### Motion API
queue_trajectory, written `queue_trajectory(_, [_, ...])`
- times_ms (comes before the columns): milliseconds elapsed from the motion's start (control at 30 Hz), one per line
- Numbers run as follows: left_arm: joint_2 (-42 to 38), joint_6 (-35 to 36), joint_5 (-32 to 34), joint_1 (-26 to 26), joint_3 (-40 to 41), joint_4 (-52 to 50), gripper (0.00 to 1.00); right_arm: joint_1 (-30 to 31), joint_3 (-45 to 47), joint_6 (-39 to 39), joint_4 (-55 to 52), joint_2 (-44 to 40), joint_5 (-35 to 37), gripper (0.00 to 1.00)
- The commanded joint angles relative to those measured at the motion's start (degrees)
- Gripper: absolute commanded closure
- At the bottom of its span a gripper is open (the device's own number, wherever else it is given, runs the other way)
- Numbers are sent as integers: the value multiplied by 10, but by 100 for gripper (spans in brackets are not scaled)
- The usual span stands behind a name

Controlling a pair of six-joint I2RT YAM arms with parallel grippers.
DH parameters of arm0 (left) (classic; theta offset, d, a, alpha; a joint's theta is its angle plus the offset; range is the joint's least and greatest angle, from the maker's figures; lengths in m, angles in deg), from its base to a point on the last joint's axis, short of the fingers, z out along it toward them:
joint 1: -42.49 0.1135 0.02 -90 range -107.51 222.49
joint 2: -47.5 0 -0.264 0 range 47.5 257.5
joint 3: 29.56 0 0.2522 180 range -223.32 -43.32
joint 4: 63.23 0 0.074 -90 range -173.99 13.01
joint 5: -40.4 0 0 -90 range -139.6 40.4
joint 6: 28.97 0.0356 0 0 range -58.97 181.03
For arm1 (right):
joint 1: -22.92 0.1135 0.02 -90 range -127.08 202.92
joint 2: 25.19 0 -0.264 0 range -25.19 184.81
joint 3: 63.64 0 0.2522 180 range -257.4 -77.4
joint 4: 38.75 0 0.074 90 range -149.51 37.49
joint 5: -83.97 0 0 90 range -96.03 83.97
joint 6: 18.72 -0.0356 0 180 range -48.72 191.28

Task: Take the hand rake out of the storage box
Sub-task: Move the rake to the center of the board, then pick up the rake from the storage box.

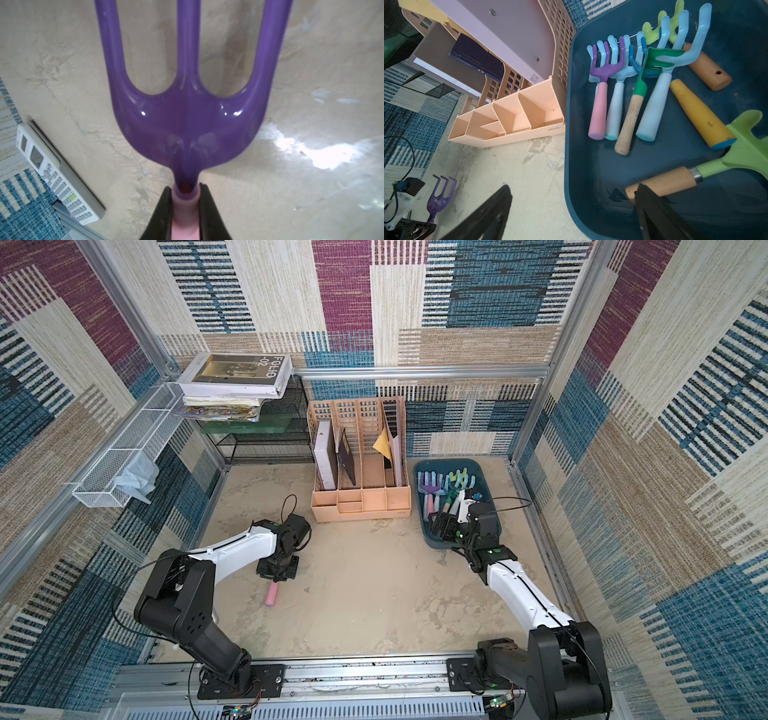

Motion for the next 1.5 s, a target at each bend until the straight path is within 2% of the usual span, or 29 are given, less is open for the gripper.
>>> queue_trajectory(0, [10,16,6,15,-5,1,80,-3,1,1,10,0,-3,4])
queue_trajectory(300, [42,26,-17,29,-15,-2,76,-10,9,2,9,-8,7,4])
queue_trajectory(400, [65,27,-22,33,-25,-9,66,-13,4,3,2,3,7,4])
queue_trajectory(467, [76,26,-24,37,-31,-16,64,-15,-1,6,-4,12,7,5])
queue_trajectory(867, [57,1,5,33,-23,-21,53,-25,-17,16,-21,70,35,4])
queue_trajectory(967, [34,-9,6,29,-19,-21,49,-29,-32,16,-31,92,46,1])
queue_trajectory(1100, [-10,-42,52,20,-18,-41,47,-30,-56,9,-33,129,33,17])
queue_trajectory(1167, [-39,-50,53,12,-10,-37,40,-27,-57,6,-27,141,35,18])
queue_trajectory(1200, [-57,-49,48,9,-5,-29,32,-26,-59,5,-27,146,40,20])
queue_trajectory(1267, [-90,-43,29,5,7,-8,1,-26,-71,7,-34,155,55,24])
queue_trajectory(1367, [-148,-22,-37,2,30,46,1,-27,-103,4,-61,175,85,27])
queue_trajectory(1467, [-242,8,-146,1,80,142,1,-24,-134,2,-70,199,86,32])
